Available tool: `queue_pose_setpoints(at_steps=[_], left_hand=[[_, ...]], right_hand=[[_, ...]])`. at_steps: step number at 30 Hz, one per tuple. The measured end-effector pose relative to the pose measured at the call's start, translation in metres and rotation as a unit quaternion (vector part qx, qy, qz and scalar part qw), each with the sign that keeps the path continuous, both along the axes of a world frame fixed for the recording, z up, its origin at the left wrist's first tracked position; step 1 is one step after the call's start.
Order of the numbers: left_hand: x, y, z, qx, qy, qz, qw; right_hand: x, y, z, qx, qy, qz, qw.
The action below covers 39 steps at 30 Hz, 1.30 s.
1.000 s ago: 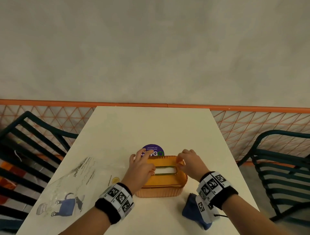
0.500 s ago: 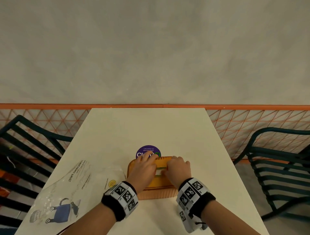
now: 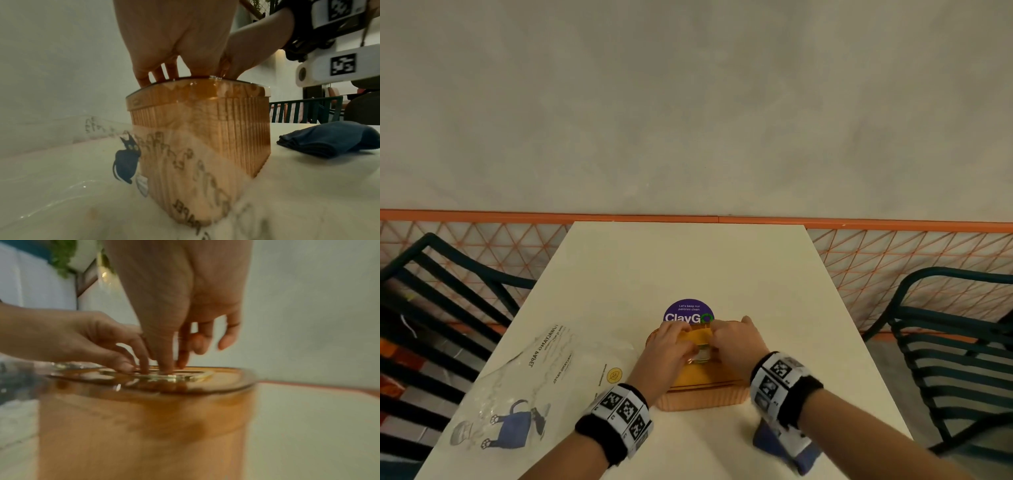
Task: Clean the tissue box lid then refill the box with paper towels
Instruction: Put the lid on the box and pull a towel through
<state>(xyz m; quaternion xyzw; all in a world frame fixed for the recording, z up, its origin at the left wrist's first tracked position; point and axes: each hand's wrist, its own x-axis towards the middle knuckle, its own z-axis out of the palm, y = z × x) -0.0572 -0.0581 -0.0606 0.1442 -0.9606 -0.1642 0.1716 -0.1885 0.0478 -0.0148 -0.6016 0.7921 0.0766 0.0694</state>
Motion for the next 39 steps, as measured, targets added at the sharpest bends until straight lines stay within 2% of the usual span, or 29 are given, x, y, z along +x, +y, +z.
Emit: queue_pose_setpoints(at_steps=[2, 6, 13, 16, 20, 25, 29, 32, 35, 39], left_hand=[[0.001, -0.002, -0.001, 0.007, 0.004, -0.003, 1.000], [0.007, -0.004, -0.008, 0.058, 0.025, 0.011, 0.998], [0.010, -0.006, -0.020, 0.113, 0.053, 0.029, 0.992], [0.009, -0.005, -0.020, 0.114, 0.050, 0.024, 0.992], [0.006, -0.006, -0.021, 0.109, 0.035, 0.027, 0.993], [0.001, -0.004, -0.014, 0.090, 0.003, 0.021, 0.996], [-0.007, -0.004, -0.002, 0.057, -0.071, -0.021, 0.996], [-0.015, -0.004, 0.006, 0.049, -0.084, -0.036, 0.995], [-0.018, -0.002, 0.010, 0.035, -0.088, -0.053, 0.994], [-0.014, -0.001, 0.009, 0.022, -0.081, -0.069, 0.994]], right_hand=[[-0.013, 0.002, 0.009, 0.029, 0.015, 0.101, 0.994], [-0.028, 0.002, 0.014, 0.027, 0.039, 0.221, 0.974], [-0.028, -0.004, -0.006, 0.010, -0.003, 0.233, 0.972], [-0.033, -0.008, -0.021, 0.003, 0.018, 0.254, 0.967], [-0.033, -0.005, -0.015, 0.000, -0.012, 0.263, 0.965], [-0.034, 0.004, -0.007, -0.044, -0.011, 0.240, 0.970], [-0.031, 0.013, -0.012, -0.081, -0.056, 0.217, 0.971], [-0.031, 0.017, -0.007, -0.083, -0.145, 0.085, 0.982], [-0.035, 0.020, -0.004, -0.124, -0.228, -0.037, 0.965], [-0.033, 0.021, -0.007, -0.104, -0.229, -0.036, 0.967]])
